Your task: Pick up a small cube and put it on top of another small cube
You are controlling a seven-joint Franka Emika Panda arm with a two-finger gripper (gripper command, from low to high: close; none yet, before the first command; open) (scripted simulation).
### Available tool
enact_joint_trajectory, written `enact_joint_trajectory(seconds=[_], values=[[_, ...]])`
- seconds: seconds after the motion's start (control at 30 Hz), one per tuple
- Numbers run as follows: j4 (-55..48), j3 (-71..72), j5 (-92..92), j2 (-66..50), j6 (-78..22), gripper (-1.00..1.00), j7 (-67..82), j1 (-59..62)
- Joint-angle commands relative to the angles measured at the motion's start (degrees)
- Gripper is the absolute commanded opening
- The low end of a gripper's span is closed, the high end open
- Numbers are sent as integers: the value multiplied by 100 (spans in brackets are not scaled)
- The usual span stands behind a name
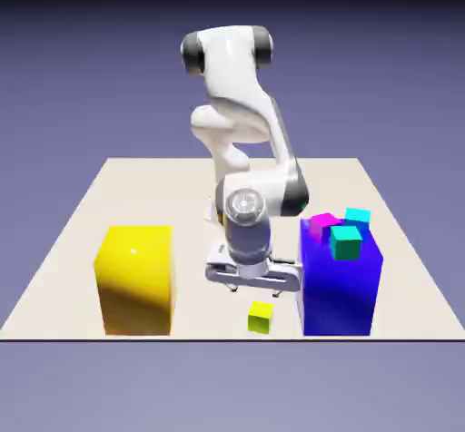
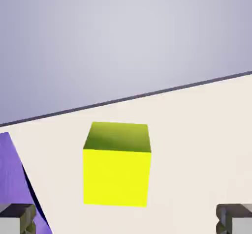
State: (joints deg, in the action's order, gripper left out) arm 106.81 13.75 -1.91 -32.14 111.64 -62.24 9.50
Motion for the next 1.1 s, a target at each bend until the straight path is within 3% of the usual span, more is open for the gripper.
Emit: enact_joint_trajectory(seconds=[0.0, 0.1, 0.23, 0.27, 0.47, 0.87, 1.07], values=[[-174, 44, -6, -208, -200, 0, -63, 33], [-384, 98, -14, -460, -442, 0, -140, 72], [111, 54, 32, -840, 433, 0, -138, 0], [112, 54, 32, -840, 433, -100, -138, 0], [-622, 370, 283, -445, -317, -100, -61, 269], [-954, 1277, -1297, 1867, -2822, -100, -2130, 45], [83, 1325, -1390, 2010, -1917, -100, -1970, -12]])
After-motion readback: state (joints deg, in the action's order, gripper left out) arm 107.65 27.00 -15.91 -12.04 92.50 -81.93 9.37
